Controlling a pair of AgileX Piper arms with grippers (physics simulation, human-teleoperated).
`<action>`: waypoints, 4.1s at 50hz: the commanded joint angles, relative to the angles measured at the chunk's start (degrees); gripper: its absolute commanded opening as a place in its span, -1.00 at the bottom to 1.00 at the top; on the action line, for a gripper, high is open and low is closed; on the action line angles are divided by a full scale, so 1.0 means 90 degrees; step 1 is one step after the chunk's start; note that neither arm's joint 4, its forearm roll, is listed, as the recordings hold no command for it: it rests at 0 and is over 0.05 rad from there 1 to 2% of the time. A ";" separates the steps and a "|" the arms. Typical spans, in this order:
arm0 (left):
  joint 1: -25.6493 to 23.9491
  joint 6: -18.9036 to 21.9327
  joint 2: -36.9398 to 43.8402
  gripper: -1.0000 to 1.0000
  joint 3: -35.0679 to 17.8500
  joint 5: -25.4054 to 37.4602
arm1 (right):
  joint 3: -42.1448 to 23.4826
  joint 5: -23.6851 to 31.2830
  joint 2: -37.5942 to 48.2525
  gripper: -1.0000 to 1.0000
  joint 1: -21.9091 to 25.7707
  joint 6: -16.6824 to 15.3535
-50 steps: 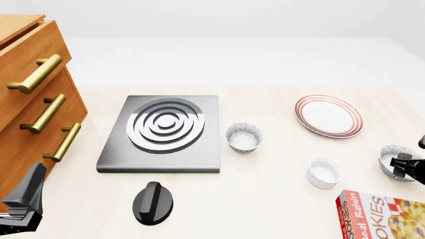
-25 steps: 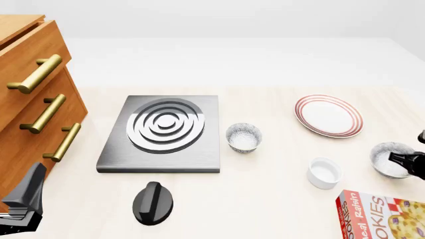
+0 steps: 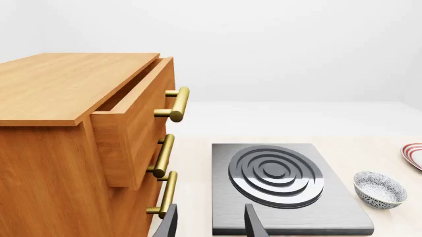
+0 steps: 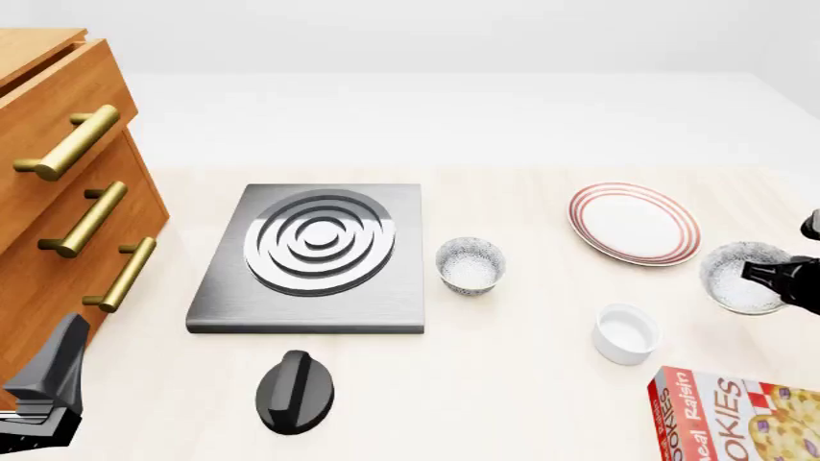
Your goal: Pick the akita bowl next to the plate and place it on the plate.
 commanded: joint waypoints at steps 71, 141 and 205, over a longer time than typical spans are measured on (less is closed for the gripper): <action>0.0000 0.0001 0.0002 1.00 0.0000 0.0000 | -0.3107 0.1356 0.0920 -1.00 0.1211 0.1233; -0.0001 0.0001 -0.0001 1.00 0.0000 0.0000 | -0.3958 0.0931 0.2394 -1.00 0.1413 0.1545; 0.0000 0.0000 -0.0001 1.00 0.0000 0.0000 | -0.4228 0.0514 0.3256 -1.00 0.1533 0.1869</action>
